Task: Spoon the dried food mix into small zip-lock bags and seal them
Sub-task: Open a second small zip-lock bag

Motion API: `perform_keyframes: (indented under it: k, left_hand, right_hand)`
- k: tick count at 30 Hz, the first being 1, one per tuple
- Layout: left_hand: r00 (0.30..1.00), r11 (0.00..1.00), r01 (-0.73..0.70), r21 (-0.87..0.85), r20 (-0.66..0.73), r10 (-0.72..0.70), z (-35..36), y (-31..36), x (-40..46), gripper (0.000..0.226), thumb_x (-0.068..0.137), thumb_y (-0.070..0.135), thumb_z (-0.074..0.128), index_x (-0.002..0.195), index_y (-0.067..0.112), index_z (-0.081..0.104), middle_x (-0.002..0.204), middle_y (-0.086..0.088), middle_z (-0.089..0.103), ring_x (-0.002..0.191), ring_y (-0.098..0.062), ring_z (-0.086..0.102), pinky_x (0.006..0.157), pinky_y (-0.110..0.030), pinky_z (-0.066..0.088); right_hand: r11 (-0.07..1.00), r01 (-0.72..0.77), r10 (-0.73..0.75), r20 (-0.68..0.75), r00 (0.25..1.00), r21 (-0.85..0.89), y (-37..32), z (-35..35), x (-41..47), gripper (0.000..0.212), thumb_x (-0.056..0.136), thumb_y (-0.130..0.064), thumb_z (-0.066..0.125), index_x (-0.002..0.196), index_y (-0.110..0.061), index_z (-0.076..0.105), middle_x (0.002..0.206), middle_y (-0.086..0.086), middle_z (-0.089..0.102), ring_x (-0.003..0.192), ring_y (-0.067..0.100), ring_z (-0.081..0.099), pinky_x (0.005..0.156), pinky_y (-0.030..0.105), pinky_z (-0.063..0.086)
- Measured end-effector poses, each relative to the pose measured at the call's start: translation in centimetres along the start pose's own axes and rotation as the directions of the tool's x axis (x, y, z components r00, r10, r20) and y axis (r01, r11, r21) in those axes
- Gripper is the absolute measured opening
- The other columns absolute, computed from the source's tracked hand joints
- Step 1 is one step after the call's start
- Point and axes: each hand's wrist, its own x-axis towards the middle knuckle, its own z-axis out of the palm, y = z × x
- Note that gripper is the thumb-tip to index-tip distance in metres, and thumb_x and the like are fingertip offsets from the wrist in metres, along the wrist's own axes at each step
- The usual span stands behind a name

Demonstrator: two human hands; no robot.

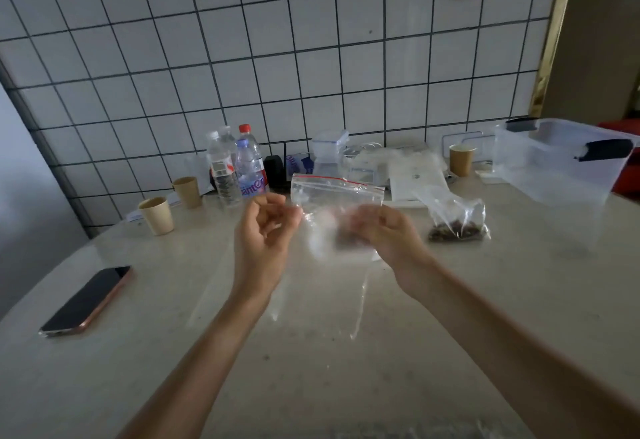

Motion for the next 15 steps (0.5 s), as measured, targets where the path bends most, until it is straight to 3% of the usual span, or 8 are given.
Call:
perform_keyframes:
  k: [2,4,6,8,10,12,15]
  left_hand:
    - [0.994,0.994,0.102,0.025,0.040,-0.103,0.9,-0.1,-0.6,0.035,0.091,0.019,0.080,0.119,0.020,0.058,0.084,0.002,0.076,0.084,-0.013,0.073,0.087,-0.038,0.056]
    - [0.981,0.982,0.184,0.042,0.061,-0.186,1.5,0.3,-0.8,0.044,0.093,0.040,0.075,0.128,0.019,0.058,0.078,0.006,0.077,0.080,-0.006,0.073,0.082,-0.033,0.054]
    - [0.974,0.973,0.205,0.102,0.074,-0.213,1.9,1.0,-0.6,0.041,0.091,0.061,0.062,0.110,0.026,0.072,0.074,0.007,0.076,0.074,-0.004,0.072,0.078,-0.031,0.053]
    - [0.972,0.963,0.204,0.175,0.080,-0.220,2.3,1.7,-0.4,0.055,0.097,0.069,0.048,0.074,0.028,0.077,0.072,0.005,0.076,0.073,-0.007,0.072,0.082,-0.036,0.055]
    - [0.967,0.948,0.217,0.235,0.084,-0.242,2.7,2.3,-0.2,0.071,0.100,0.072,0.039,0.061,0.024,0.076,0.072,0.002,0.078,0.077,-0.011,0.074,0.091,-0.042,0.055]
    - [0.961,0.934,0.227,0.274,0.094,-0.261,2.9,2.7,-0.1,0.071,0.097,0.075,0.041,0.064,0.023,0.076,0.072,0.003,0.078,0.078,-0.008,0.074,0.092,-0.045,0.055]
    - [0.960,0.913,0.191,0.361,0.125,-0.250,2.8,3.1,-0.1,0.041,0.096,0.063,0.058,0.078,0.033,0.078,0.075,0.008,0.079,0.082,-0.006,0.076,0.085,-0.042,0.058]
  right_hand:
    - [1.000,0.031,-0.031,-0.060,0.998,0.004,-0.5,-0.1,-0.2,0.025,0.093,0.015,0.059,0.088,-0.006,0.072,0.091,0.016,0.073,0.077,0.022,0.065,0.065,0.021,0.055]
    - [0.998,0.068,-0.069,-0.074,0.995,-0.009,-0.8,-0.5,-0.5,0.029,0.094,0.014,0.058,0.084,-0.010,0.069,0.087,0.012,0.073,0.080,0.023,0.065,0.069,0.025,0.054]
    - [0.992,0.103,-0.107,-0.056,0.993,-0.072,-1.0,-1.1,-0.6,0.025,0.094,0.012,0.060,0.086,-0.010,0.071,0.087,0.008,0.075,0.081,0.019,0.068,0.075,0.029,0.054]
    - [0.982,0.136,-0.137,-0.001,0.991,-0.134,-1.1,-1.4,-1.0,0.015,0.095,0.007,0.062,0.095,-0.004,0.073,0.091,0.006,0.077,0.079,0.011,0.070,0.071,0.021,0.053]
    - [0.967,0.182,-0.175,0.052,0.983,-0.180,-1.3,-1.4,-1.4,0.010,0.096,0.000,0.065,0.100,-0.006,0.072,0.093,0.002,0.077,0.080,0.002,0.069,0.068,0.011,0.050]
    - [0.951,0.230,-0.214,0.100,0.972,-0.205,-1.7,-1.5,-1.9,0.001,0.096,-0.015,0.071,0.096,-0.014,0.071,0.087,-0.005,0.075,0.078,-0.005,0.067,0.065,0.007,0.047]
    - [0.943,0.260,-0.233,0.144,0.962,-0.208,-2.4,-1.4,-2.5,0.044,0.095,-0.059,0.063,0.077,-0.020,0.069,0.067,-0.011,0.065,0.062,-0.001,0.058,0.061,0.011,0.043]
